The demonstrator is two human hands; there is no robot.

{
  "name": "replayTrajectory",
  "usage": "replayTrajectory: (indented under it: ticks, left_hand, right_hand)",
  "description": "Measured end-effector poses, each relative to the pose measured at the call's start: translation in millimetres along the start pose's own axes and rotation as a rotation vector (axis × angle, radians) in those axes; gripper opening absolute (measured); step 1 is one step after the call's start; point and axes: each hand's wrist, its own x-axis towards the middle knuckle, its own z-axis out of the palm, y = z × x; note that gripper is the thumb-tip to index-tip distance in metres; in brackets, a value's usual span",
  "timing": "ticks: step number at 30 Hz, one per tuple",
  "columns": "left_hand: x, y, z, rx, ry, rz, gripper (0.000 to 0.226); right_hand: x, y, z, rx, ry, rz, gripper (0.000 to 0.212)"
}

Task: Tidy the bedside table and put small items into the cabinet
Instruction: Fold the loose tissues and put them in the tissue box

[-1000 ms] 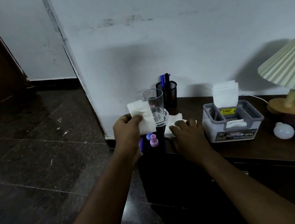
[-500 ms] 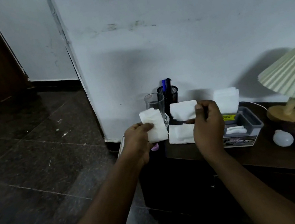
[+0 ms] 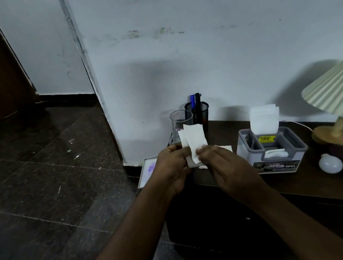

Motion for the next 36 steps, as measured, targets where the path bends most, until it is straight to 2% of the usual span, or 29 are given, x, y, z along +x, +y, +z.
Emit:
replayTrajectory:
  ticks: [6, 10, 14, 18, 20, 23, 25, 26, 27, 31, 33, 36]
  left_hand:
    - [2, -2, 1, -0.004, -0.050, -0.038, 0.015]
    - [4, -2, 0, 0.005, -0.052, -0.039, 0.016]
    - [6, -2, -3, -0.016, -0.070, -0.061, 0.028]
    - [5, 1, -6, -0.034, -0.159, -0.072, 0.043]
    - [8, -2, -5, -0.014, -0.140, -0.039, 0.038]
    - [14, -3, -7, -0.018, -0.013, -0.020, 0.021]
    - [19, 0, -13, -0.023, 0.077, 0.015, 0.016]
    - [22, 2, -17, -0.033, 0.109, 0.039, 0.017]
    - [24, 4, -21, -0.047, 0.137, 0.059, 0.017]
    - [28, 6, -29, -0.066, 0.191, 0.073, 0.024]
    - [27, 5, -29, -0.040, 0.199, 0.088, 0.026]
    - [26, 4, -30, 0.002, 0.188, 0.106, 0.019]
  right_hand:
    - [3, -3, -3, -0.048, -0.037, -0.007, 0.035]
    - [3, 1, -3, -0.072, -0.035, -0.027, 0.039]
    - [1, 5, 3, -0.086, -0.059, -0.033, 0.032]
    - [3, 6, 1, -0.107, -0.092, -0.050, 0.033]
    - [3, 4, 0, -0.042, -0.073, -0.044, 0.034]
    - [4, -2, -4, 0.189, 0.148, 0.228, 0.040]
    - [9, 2, -7, 0.161, 0.294, 0.426, 0.041]
    - [13, 6, -8, 0.076, 0.296, 0.481, 0.040]
    - [16, 10, -7, -0.030, 0.220, 0.499, 0.038]
    - [18, 18, 14, -0.366, -0.366, 0.467, 0.030]
    - [15, 18, 25, -0.428, -0.478, 0.442, 0.034]
    - [16, 18, 34, -0.475, -0.457, 0.423, 0.029]
